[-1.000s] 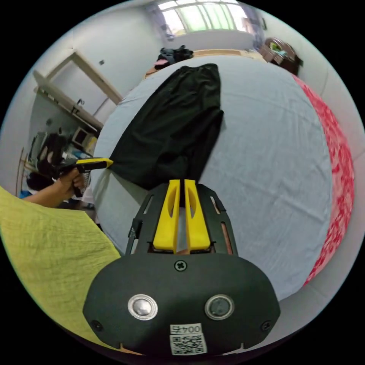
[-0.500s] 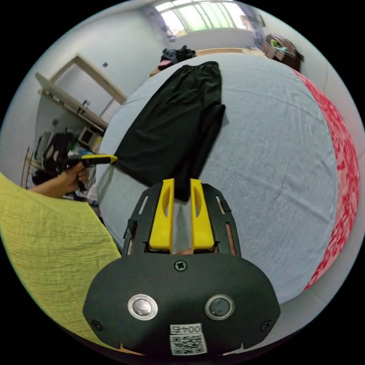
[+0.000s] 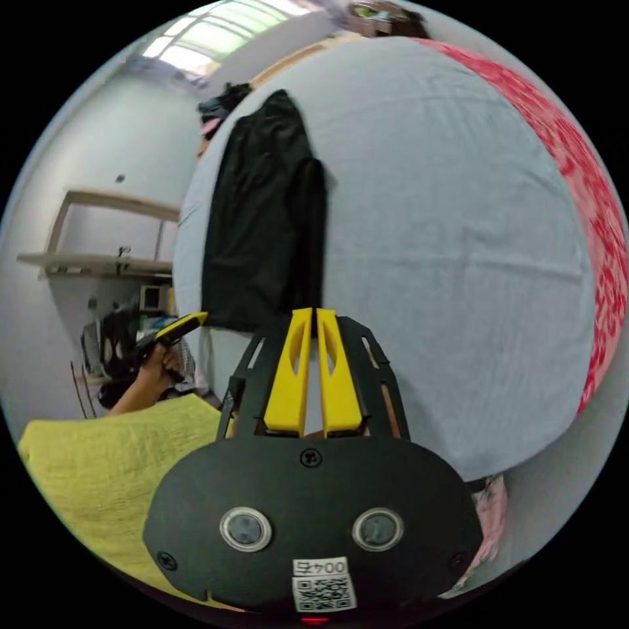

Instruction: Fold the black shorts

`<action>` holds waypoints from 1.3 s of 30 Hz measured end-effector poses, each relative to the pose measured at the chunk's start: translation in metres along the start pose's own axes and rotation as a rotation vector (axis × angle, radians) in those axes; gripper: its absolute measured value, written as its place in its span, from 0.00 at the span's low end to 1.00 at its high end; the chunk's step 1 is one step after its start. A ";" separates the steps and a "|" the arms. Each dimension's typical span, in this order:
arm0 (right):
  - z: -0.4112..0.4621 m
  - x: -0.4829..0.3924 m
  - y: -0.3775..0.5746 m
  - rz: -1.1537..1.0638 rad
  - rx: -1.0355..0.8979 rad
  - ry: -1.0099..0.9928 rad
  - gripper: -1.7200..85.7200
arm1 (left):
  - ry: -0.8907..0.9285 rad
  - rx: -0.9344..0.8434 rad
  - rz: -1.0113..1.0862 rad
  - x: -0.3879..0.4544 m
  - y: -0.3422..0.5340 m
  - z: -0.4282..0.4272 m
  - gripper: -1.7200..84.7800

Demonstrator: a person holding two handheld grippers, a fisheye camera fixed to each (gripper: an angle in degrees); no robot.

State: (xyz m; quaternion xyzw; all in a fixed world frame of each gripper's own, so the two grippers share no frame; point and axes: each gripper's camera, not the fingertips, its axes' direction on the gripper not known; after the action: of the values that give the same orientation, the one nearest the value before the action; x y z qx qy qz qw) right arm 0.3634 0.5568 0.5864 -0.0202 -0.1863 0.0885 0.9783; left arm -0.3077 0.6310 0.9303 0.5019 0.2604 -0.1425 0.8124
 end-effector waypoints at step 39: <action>0.053 -0.064 -0.032 -0.306 0.060 0.131 0.11 | 0.076 -0.025 -0.003 -0.016 -0.015 -0.025 0.02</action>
State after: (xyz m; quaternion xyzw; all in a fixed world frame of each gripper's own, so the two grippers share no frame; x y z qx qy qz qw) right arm 0.2905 0.5144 0.6145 0.0318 -0.1204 -0.0576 0.9905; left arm -0.3347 0.6456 0.9193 0.4964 0.2935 -0.1216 0.8079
